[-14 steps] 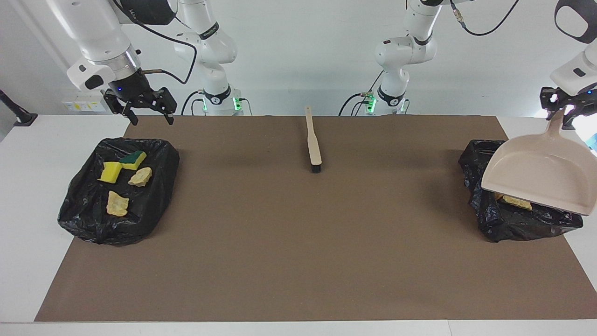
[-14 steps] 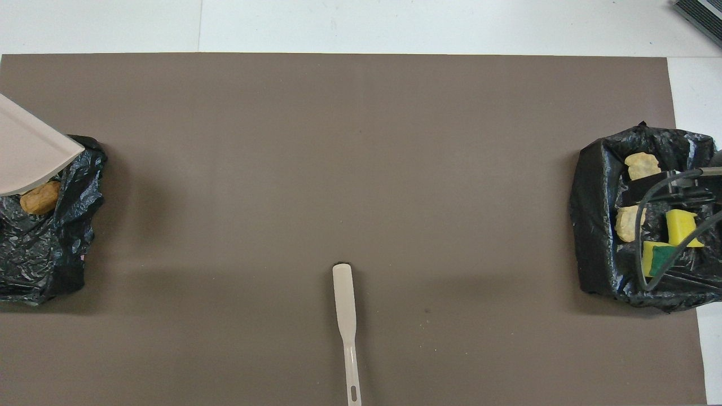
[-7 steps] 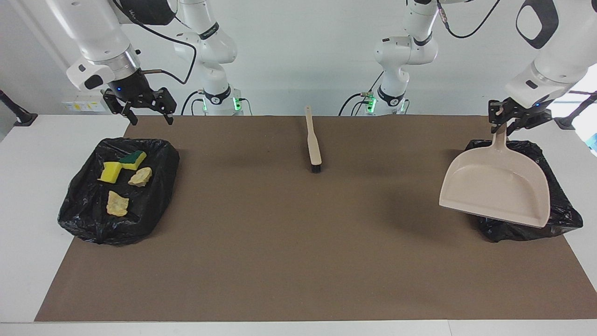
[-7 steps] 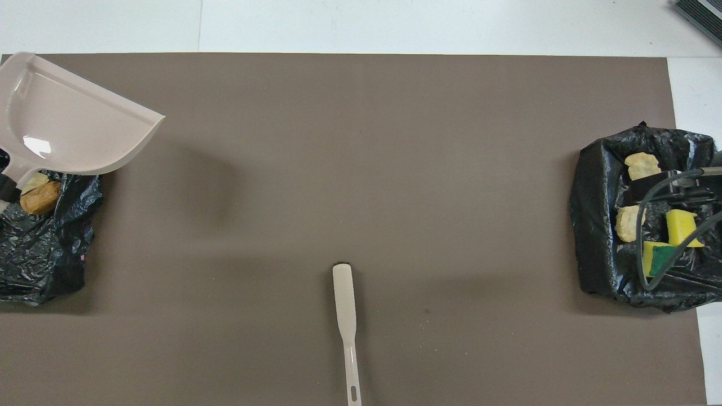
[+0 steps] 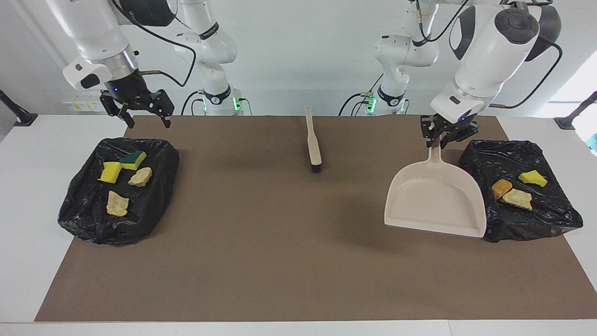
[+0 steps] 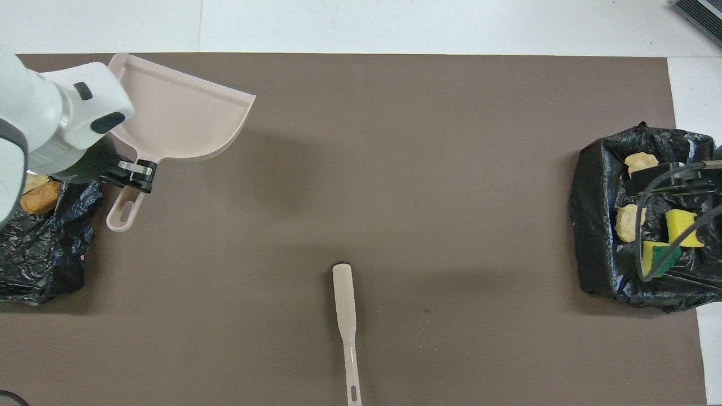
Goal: Sweep and dump trash in bin
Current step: 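Bring the empty dustpan back over the mat with the left gripper, then lower the dustpan onto the mat center and open the left gripper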
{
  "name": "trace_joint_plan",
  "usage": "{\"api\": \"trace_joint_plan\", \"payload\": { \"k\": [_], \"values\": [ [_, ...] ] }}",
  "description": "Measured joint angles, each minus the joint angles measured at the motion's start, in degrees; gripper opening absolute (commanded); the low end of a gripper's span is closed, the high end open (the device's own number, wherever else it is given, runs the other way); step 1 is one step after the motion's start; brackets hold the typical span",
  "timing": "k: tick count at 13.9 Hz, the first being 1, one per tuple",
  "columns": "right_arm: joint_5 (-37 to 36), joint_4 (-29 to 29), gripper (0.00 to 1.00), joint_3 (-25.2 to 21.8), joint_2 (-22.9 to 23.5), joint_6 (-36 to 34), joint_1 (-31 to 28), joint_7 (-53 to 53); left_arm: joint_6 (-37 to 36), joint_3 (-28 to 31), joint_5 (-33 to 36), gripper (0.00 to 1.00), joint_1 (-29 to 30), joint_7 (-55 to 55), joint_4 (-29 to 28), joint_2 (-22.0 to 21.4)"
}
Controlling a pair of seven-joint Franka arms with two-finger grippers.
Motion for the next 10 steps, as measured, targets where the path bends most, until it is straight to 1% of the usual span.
{"api": "trace_joint_plan", "payload": {
  "k": [2,4,6,8,10],
  "values": [
    [0.01,0.0,1.0,0.01,0.06,0.95,0.0,0.0,3.7,-0.01,-1.76,0.0,-3.09,-5.46,-1.04,0.27],
    [0.1,0.0,1.0,0.02,0.1,1.21,0.0,0.0,6.2,-0.03,-2.29,0.0,-6.58,-9.63,-1.81,1.54],
    [0.1,-0.01,1.0,0.01,0.11,1.21,0.0,0.0,9.71,-0.07,-3.82,0.0,-9.78,-13.92,-1.97,3.76],
    [0.08,0.0,1.0,0.04,0.11,1.21,0.06,0.0,12.46,-0.03,-6.39,0.0,-11.64,-17.68,-2.13,6.37],
    [0.05,0.0,1.0,0.03,0.11,1.3,0.02,0.0,17.56,-0.05,-7.36,0.0,-14.23,-20.84,-2.37,9.93]
  ]
}}
